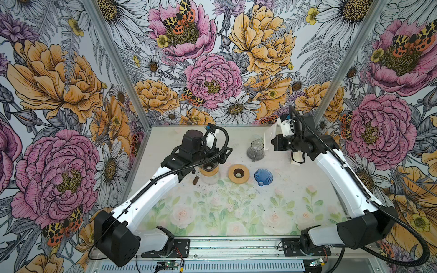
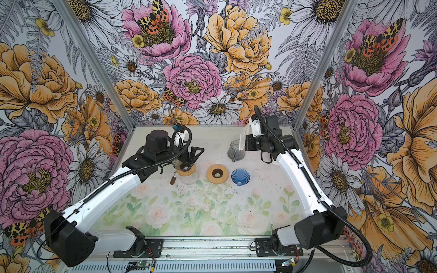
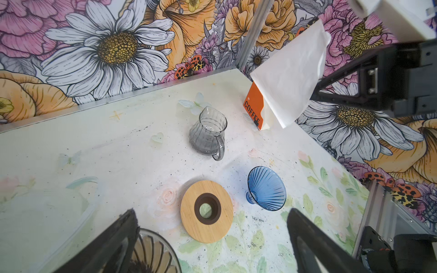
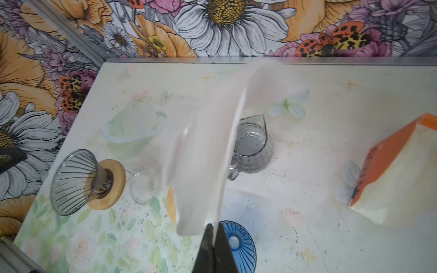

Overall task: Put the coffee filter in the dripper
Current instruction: 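Carry the filter with the right gripper over the clear dripper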

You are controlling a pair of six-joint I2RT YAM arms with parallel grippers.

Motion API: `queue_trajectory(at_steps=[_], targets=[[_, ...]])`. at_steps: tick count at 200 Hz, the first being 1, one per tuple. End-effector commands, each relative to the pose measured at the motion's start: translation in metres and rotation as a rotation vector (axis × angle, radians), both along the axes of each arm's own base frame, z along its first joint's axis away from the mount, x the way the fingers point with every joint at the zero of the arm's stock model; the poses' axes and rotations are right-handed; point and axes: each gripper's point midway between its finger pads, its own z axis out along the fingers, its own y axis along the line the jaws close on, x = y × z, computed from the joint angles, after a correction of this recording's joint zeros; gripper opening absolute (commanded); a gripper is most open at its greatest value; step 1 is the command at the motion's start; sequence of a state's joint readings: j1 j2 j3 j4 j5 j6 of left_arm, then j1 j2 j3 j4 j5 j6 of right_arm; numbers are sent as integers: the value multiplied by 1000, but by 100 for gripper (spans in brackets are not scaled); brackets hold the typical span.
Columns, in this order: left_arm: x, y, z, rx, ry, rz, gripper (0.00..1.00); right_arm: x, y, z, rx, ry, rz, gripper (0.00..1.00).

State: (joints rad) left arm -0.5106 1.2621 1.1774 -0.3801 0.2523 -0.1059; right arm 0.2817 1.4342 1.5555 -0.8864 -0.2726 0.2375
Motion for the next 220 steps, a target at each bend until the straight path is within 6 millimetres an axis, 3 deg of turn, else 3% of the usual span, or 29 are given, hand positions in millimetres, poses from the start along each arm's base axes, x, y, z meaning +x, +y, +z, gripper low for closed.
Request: queue_trajectory(at_steps=[1, 47, 94, 149, 174, 220], targets=[[-5, 19, 9, -11, 12, 39, 99, -10, 42, 11, 70, 27, 154, 0], [-9, 61, 16, -6, 5, 148, 99, -26, 108, 23, 132, 61, 365, 0], [-11, 96, 5, -13, 43, 234, 99, -50, 155, 1, 83, 163, 528, 0], [-14, 100, -18, 7, 91, 233, 99, -67, 192, -27, -9, 257, 611, 0], [-16, 100, -18, 4, 91, 232, 99, -69, 204, -33, -33, 282, 629, 0], [-21, 101, -14, -5, 82, 230, 99, -64, 209, -46, -111, 331, 604, 0]])
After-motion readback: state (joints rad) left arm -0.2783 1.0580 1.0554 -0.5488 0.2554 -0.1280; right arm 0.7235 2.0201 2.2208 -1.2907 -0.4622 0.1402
